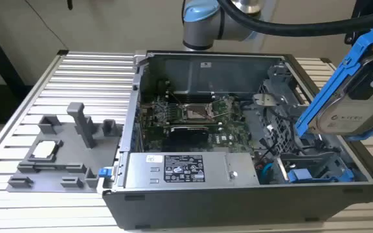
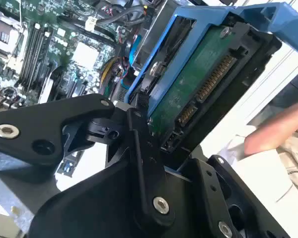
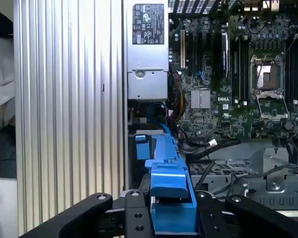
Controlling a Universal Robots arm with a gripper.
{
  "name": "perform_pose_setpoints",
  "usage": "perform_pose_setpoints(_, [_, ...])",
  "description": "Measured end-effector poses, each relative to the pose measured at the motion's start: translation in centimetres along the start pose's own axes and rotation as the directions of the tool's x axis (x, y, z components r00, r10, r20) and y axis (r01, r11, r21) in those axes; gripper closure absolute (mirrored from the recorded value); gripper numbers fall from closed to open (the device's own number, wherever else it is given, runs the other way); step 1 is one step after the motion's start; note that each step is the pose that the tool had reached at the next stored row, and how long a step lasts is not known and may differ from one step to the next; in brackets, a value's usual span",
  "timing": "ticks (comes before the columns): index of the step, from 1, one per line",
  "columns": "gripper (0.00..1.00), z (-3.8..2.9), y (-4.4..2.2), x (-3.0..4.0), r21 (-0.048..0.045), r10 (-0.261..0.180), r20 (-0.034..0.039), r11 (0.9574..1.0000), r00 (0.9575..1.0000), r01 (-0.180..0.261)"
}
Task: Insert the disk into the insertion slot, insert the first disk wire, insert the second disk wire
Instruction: 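Insert the disk into the insertion slot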
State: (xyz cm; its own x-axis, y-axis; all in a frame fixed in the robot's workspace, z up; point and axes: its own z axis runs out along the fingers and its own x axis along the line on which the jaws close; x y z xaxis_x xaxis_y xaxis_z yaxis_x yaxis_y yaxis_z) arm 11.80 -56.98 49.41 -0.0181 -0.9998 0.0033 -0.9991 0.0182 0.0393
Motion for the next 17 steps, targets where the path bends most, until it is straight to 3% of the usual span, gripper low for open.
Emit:
perform_pose_setpoints(9, [0.67, 0.04, 0.0, 0.0, 0.0, 0.0, 0.0001, 1.0, 1.0, 0.0])
perform_pose_setpoints(17, [0.67, 0.68, -0.09, -0.01, 0.0001, 0.0, -0.0001, 1.0, 1.0, 0.0])
